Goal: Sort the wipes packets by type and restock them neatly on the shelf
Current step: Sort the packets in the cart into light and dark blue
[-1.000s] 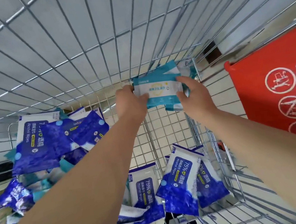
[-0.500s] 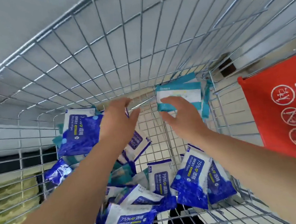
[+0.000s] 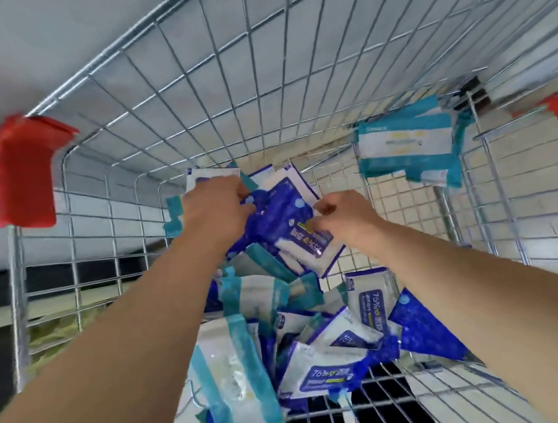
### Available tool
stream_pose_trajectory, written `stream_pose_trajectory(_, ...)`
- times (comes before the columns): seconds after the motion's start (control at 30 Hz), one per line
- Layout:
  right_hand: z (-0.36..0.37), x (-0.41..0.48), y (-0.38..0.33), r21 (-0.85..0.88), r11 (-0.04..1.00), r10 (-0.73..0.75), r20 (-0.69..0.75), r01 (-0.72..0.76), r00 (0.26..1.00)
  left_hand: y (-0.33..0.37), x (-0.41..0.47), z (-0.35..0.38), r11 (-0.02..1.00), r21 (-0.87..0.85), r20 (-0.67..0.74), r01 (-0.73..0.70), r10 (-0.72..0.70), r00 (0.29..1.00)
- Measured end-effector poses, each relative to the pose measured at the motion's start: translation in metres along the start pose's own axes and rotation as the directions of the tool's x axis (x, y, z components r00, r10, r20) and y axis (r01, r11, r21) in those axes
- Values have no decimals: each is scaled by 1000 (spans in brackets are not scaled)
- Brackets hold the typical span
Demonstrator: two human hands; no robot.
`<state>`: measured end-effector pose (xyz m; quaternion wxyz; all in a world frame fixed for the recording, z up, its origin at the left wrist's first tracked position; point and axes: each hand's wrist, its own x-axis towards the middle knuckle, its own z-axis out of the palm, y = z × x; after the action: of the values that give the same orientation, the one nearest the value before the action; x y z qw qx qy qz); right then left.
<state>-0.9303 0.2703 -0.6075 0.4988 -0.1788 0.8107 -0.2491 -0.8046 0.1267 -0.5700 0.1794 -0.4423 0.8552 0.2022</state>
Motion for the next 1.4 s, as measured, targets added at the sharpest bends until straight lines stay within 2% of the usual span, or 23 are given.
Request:
stream_pose_trajectory(0.1,-7,-2,-6,145,988,51,-53,-42,997,-9,-6,-6,992,-107,-13,66,-68,998)
stream_pose_trajectory(0.17,-9,-4,-11,221,972,96,-89,-75,991,-20,-10,-12,990,-75,-4,120,-121,993)
stream_pose_trajectory(0.27,0,-6,-24,340,935,127,-45,-104,991,-32,-20,-23,990,-19,67,140,-139,988)
stream_pose_trajectory(0.37,15,-5,-41,426,898,137,-28,-112,990,-36,-26,-28,953,-244,74,179,-166,983)
stream_pose_trajectory(0.5,32,0,-53,434,891,145,7,-133,989,-41,-22,-29,767,-589,42,254,-284,958)
stream_pose_trajectory(0.67,42,-2,-51,517,840,156,63,-166,986,-37,-22,-25,628,-738,198,247,-147,969)
stream_pose_trajectory(0.8,28,-12,-48,571,809,122,73,-142,990,-31,-28,-28,571,-792,177,218,-127,976)
stream_pose_trajectory(0.93,-11,-31,-40,570,814,83,78,-113,993,-8,-42,-35,472,-852,213,226,-81,974)
stream_pose_trajectory(1.07,-58,-53,-11,532,841,78,52,-94,996,30,-58,-22,489,-839,276,237,8,961)
stream_pose_trajectory(1.17,-91,-73,21,449,888,65,88,-98,994,63,-69,-5,555,-793,330,253,41,943)
stream_pose_trajectory(1.23,-114,-90,42,410,906,73,96,-106,993,89,-77,11,553,-785,378,278,73,923)
stream_pose_trajectory(1.4,-144,-113,105,162,972,165,64,-173,984,141,-92,60,641,-698,491,318,106,865)
